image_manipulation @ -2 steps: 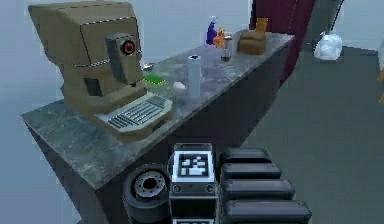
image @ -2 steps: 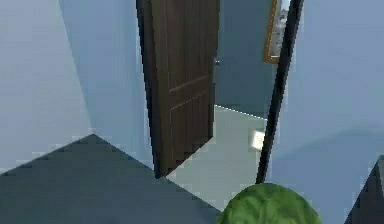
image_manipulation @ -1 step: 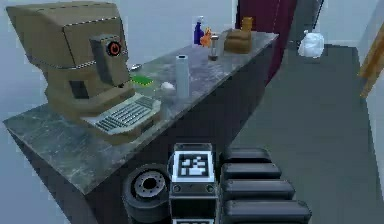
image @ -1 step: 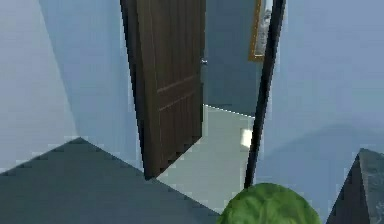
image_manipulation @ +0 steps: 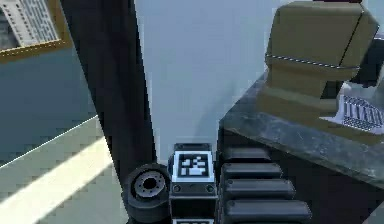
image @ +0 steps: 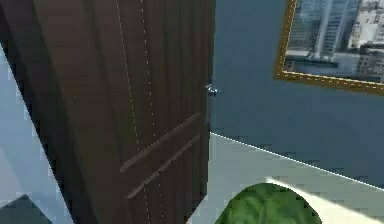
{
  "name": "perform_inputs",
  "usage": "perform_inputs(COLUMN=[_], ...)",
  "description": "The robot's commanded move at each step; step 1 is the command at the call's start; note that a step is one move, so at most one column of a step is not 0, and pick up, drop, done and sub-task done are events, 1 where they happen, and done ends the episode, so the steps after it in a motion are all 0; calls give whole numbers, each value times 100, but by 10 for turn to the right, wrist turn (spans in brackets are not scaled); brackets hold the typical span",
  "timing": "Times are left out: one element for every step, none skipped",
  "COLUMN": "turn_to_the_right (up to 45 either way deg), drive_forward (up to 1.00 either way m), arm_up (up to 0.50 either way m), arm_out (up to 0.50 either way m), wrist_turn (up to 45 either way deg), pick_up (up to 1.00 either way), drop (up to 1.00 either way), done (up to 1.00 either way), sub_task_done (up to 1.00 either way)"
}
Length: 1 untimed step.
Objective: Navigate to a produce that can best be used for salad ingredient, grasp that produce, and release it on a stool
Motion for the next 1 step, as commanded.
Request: perform_inputs(turn_to_the_right=[-450], drive_forward=[0], arm_up=[0], arm_out=[0], wrist_turn=[0], pick_up=[0], drop=[0], done=[0], sub_task_done=[0])
